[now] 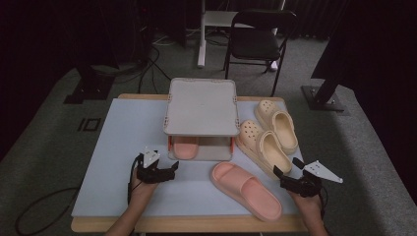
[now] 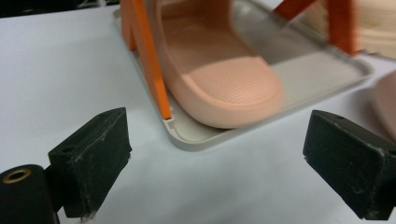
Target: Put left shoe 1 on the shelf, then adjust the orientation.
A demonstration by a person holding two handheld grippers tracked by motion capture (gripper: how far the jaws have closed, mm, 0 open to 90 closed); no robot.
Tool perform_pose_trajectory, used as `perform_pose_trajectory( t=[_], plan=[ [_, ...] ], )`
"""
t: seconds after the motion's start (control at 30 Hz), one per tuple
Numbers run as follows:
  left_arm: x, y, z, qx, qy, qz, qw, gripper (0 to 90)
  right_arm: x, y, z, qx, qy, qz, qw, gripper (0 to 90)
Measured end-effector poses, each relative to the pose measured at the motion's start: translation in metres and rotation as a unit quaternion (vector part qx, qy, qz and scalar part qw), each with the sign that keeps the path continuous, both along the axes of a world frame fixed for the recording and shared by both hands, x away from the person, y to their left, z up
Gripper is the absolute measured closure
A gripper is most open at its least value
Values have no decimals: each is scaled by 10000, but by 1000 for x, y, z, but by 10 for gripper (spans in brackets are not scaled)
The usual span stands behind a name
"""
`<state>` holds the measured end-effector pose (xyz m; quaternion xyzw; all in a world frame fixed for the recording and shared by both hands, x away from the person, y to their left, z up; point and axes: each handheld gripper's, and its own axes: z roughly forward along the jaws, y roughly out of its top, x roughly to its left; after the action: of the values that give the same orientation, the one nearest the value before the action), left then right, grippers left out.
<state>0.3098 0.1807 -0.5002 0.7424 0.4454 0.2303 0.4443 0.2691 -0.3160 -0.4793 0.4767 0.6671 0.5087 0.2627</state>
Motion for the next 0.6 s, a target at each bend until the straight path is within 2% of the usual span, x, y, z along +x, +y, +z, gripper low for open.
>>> perform_pose_trajectory(
  t=[0.13, 0.27, 0.4, 0.6],
  plan=[
    [-12, 18, -1, -63, 96, -69, 9999, 74, 6, -4, 0, -47, 46, -14, 10000, 130],
    [-26, 39, -3, -149, 109, -87, 9998, 74, 13, -8, 0, -13, 115, -16, 9999, 142],
    [-36, 54, -4, -54, 102, -144, 9998, 73, 26, -13, 0, -7, 205, 22, 9998, 144],
    [-45, 68, -8, -36, 89, -214, 9997, 73, 43, -16, 5, -103, 236, 100, 9996, 163]
  ],
)
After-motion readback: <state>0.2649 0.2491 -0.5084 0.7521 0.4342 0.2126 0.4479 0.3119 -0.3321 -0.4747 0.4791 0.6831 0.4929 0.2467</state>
